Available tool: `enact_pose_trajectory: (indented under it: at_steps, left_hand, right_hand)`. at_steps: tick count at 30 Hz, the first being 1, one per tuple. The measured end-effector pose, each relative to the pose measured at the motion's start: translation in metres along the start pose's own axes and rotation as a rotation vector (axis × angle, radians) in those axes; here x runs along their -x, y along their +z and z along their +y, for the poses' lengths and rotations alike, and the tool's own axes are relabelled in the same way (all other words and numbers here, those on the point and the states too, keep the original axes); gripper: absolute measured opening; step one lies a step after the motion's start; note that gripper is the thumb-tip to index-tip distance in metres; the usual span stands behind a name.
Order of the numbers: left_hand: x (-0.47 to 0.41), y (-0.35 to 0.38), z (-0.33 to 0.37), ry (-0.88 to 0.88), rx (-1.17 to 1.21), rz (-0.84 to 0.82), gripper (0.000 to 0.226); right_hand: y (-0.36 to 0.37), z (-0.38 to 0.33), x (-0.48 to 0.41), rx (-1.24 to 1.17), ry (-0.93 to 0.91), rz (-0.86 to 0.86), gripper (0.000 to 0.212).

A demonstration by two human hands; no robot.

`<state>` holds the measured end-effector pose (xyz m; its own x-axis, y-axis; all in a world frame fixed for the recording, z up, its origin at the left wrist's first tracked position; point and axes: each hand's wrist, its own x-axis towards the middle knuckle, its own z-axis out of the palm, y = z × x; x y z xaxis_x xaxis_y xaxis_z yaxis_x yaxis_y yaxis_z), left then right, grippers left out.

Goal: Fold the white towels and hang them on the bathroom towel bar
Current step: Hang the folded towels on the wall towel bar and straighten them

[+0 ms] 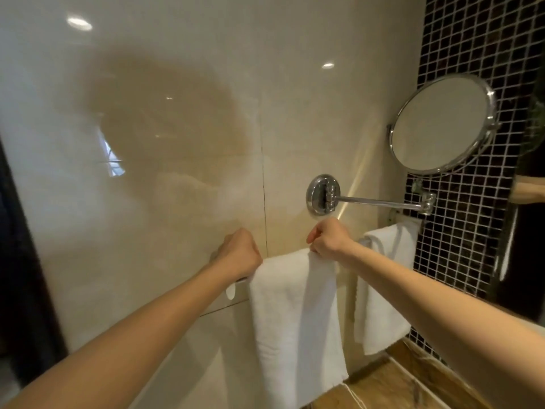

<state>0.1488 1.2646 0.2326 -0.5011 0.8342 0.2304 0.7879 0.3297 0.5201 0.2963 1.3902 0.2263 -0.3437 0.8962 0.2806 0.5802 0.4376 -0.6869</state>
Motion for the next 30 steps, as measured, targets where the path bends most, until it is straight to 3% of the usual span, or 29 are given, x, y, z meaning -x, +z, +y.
enact_pose_trajectory:
  at_steps: [2,8,11,20,24,27,30]
  left_hand:
    - [0.0,0.0,-0.002,0.027,-0.02,-0.012,0.012]
    - [0.007,0.001,-0.01,0.175,-0.15,-0.03,0.043]
    - [0.014,0.001,-0.01,0.289,-0.331,0.024,0.043]
    - [0.036,0.005,-0.01,0.427,-0.521,0.127,0.031]
    - [0.057,0.015,-0.017,0.492,-0.455,0.263,0.027]
    - [0.082,0.028,-0.026,0.637,-0.278,0.42,0.01]
    - [0.107,0.045,-0.039,0.708,-0.134,0.447,0.006]
  right_hand:
    - [0.0,-0.001,0.001,0.061,-0.024,-0.007,0.023]
    - [-0.001,0.0,0.009,0.329,-0.162,-0.135,0.027]
    - [0.006,0.001,0.016,0.413,-0.246,-0.172,0.029]
    - [0.02,-0.009,0.049,0.488,-0.663,-0.159,0.031]
    - [0.024,-0.012,0.062,0.446,-0.695,-0.143,0.03]
    - [0.028,-0.013,0.065,0.417,-0.691,-0.153,0.033]
    - [0.034,-0.011,0.064,0.434,-0.687,-0.129,0.033]
